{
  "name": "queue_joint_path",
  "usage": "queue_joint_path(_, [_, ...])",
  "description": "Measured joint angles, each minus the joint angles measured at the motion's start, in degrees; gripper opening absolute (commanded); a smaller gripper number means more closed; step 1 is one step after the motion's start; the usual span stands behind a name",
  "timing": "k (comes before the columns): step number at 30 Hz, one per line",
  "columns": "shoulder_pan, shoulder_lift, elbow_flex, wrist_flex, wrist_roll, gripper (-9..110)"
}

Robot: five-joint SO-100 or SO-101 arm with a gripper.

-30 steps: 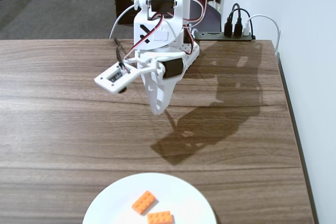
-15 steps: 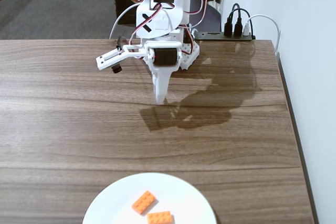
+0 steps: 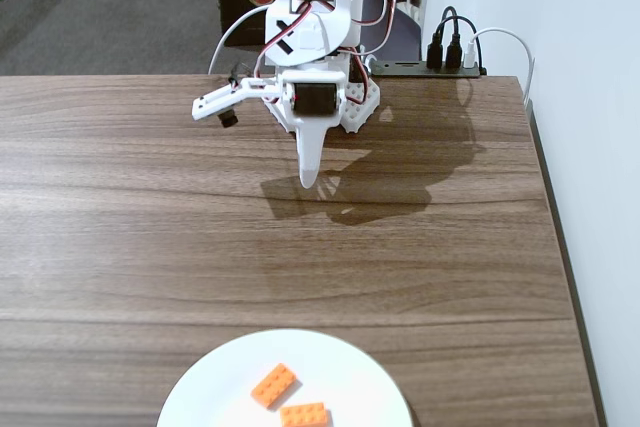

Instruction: Grasp a lego block and put it on the plate.

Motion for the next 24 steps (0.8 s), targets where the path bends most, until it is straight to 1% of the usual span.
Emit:
queue_joint_path(7, [1.58, 9.14, 1.49, 4.39, 1.23, 1])
queue_joint_path(21, [2.81, 13.1, 2.2, 6.5, 2.2, 1])
queue_joint_path(24, [1.05, 13.1, 2.2, 6.59, 2.2, 1])
